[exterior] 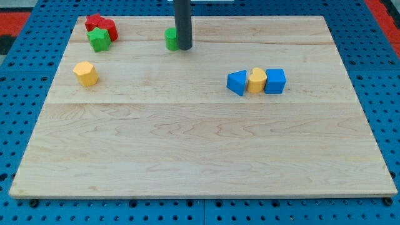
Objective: Push green circle into red circle
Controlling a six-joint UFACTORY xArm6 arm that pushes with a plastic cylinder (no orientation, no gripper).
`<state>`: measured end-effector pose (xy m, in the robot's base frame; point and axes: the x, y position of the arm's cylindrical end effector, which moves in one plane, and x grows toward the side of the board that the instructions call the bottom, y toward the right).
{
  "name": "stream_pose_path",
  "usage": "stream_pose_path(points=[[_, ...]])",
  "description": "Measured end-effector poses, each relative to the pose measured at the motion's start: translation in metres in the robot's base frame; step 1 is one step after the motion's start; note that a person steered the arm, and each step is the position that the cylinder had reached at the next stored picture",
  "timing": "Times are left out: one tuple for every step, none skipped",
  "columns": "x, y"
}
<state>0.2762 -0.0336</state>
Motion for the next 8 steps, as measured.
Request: stream_pose_path(points=[[-0.012, -0.014], [-0.031, -0.045], [-0.038, -0.048], [-0.073, -0.027], [-0.068, -0.024], [-0.037, -0.028], [-0.084, -0.036], [-0.053, -0.045]])
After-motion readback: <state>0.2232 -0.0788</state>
